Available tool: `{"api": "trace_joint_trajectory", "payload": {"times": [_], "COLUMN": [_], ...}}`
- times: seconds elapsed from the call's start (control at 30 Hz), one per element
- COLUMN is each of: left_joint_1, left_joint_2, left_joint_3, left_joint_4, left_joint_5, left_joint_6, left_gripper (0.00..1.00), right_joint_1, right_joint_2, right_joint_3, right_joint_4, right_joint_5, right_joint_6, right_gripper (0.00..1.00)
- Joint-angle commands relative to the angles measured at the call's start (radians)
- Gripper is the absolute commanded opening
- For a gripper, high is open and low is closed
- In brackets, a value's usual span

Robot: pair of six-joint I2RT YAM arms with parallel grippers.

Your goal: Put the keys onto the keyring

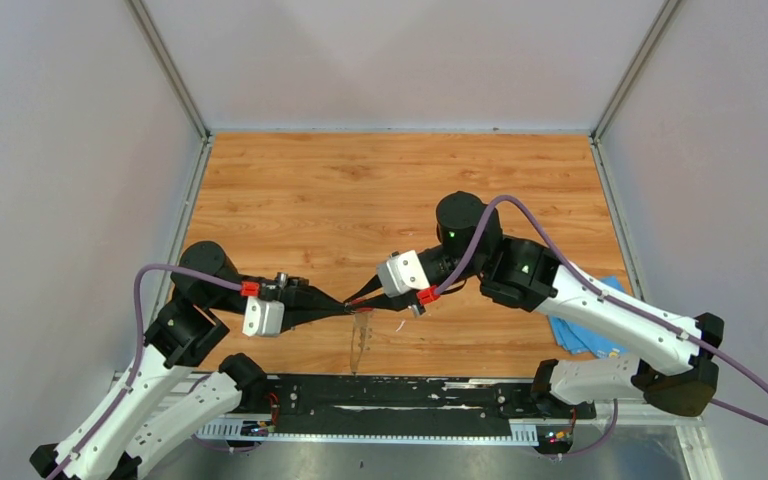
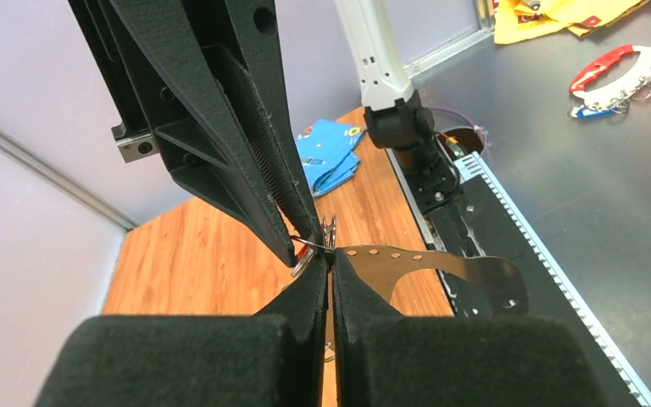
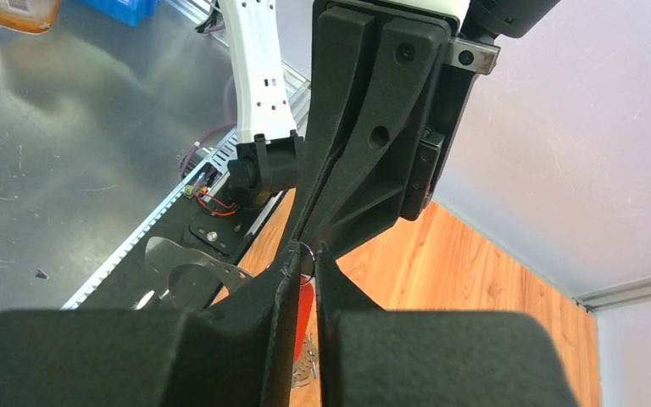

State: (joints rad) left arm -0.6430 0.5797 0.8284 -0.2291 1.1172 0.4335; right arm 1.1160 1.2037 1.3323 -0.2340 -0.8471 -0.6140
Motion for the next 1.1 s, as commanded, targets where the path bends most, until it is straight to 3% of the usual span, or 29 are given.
{"api": "trace_joint_trajectory", "payload": {"times": [0.0, 0.47, 0.67, 1.07], "left_joint_1": [-0.001, -0.001, -0.002, -0.001], "left_joint_2": [-0.012, -0.052, -0.074, -0.099], "left_joint_3": [0.026, -0.021, -0.063, -0.085], "left_joint_4": [0.105, 0.112, 0.189, 0.182], "left_joint_5": [0.015, 0.031, -0.004, -0.002], "left_joint_6": [-0.011, 0.067, 0.051, 0.075], "left_gripper": [0.0, 0.0, 0.0, 0.0], "right_joint_1": [0.007, 0.002, 0.002, 0.002], "right_joint_2": [0.032, 0.145, 0.171, 0.225], "right_joint_3": [0.035, 0.245, 0.277, 0.36], "right_joint_4": [-0.096, -0.363, -0.392, -0.461], "right_joint_5": [0.061, 0.031, 0.068, 0.143], "right_joint_6": [0.027, 0.04, 0.074, 0.126], "right_gripper": [0.14, 0.19, 0.2, 0.22]}}
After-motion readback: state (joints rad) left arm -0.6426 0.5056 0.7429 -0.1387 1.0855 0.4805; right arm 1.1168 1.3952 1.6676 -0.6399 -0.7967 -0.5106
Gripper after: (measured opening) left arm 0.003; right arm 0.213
